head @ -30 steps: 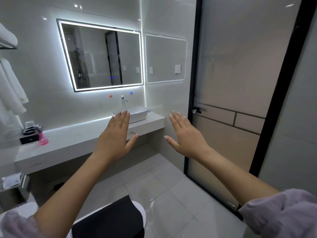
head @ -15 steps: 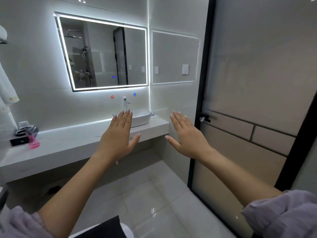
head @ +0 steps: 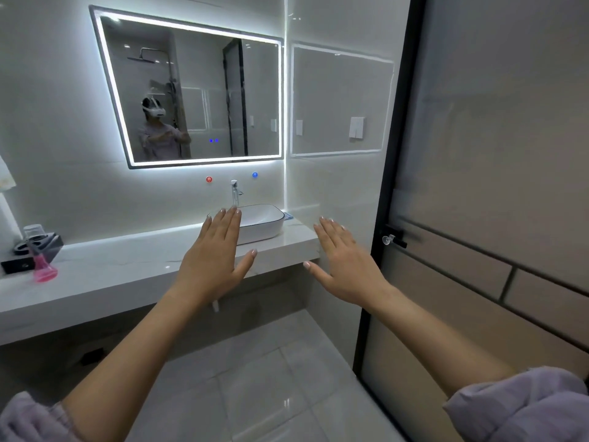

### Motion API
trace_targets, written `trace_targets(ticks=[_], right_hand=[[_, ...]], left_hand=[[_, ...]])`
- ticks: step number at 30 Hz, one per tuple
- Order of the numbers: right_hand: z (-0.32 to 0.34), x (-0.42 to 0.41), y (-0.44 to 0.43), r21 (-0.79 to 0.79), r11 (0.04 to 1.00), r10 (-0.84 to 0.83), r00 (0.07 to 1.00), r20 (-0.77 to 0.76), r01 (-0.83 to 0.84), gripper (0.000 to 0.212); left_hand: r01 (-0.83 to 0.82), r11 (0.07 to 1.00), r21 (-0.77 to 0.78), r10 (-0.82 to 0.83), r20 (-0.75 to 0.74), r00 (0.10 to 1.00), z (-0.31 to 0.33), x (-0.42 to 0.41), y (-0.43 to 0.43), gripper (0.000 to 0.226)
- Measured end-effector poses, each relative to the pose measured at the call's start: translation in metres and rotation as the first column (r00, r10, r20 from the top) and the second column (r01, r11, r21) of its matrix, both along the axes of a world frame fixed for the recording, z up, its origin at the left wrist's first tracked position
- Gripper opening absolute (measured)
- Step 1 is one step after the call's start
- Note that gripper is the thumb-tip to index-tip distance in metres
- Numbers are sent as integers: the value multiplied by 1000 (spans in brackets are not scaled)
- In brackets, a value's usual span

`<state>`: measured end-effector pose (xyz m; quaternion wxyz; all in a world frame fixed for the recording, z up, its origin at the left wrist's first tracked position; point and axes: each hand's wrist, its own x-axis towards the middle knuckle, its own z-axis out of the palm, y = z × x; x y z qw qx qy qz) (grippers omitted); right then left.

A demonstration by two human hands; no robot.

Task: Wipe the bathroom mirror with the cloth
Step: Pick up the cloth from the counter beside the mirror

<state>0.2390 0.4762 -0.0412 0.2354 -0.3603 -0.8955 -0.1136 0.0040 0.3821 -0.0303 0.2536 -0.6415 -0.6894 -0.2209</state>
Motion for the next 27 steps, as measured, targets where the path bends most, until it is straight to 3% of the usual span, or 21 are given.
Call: trace_targets(ticks=[11,19,27], right_hand=[[-16,-33,120,-25,1000,-6,1000,-8,6,75],[-19,-92,249,-15,999,-39,999,-19,38,75],[-22,-152,364,-27,999,-42,999,-31,41,76]], left_hand=[[20,999,-40,-20,-16,1000,-13,-32,122,73],[8,1000,-20,-8,-23,1000,-16,-100,243,73],[-21,995,-93,22,12,1000,-18,-158,352,73]])
